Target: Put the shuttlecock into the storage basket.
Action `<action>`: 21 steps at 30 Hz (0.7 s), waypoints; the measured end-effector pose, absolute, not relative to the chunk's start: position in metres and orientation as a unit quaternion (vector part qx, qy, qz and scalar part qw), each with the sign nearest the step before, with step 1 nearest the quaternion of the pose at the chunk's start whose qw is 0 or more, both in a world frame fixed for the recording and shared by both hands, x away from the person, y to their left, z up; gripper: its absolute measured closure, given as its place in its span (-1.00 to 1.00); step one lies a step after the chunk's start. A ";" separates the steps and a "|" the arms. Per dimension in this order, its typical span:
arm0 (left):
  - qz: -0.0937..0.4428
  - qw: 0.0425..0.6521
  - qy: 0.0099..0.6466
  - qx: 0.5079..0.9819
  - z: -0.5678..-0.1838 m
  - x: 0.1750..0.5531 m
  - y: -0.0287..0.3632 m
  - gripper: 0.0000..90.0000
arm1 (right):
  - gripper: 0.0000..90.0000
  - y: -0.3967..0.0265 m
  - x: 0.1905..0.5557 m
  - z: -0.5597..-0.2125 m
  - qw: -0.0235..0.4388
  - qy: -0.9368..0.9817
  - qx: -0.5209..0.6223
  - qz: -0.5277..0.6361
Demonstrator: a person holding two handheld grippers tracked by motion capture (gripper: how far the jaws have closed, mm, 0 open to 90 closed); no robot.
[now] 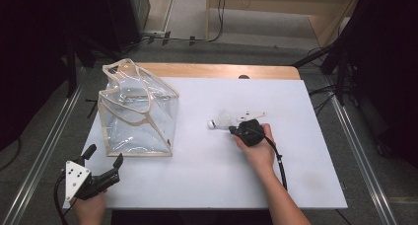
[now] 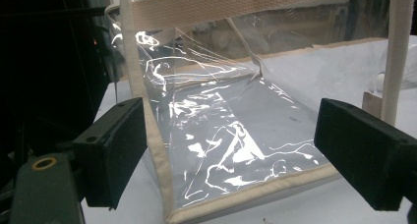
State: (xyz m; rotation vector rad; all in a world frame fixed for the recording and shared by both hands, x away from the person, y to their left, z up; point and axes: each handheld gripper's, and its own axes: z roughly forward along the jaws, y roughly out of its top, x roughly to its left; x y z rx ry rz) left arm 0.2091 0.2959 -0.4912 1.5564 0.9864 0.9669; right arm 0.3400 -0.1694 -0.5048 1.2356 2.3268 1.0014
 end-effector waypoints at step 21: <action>0.400 0.508 0.409 0.644 -0.491 0.209 0.296 -0.71 | 0.96 -0.132 0.388 -0.491 0.170 0.831 0.419 0.325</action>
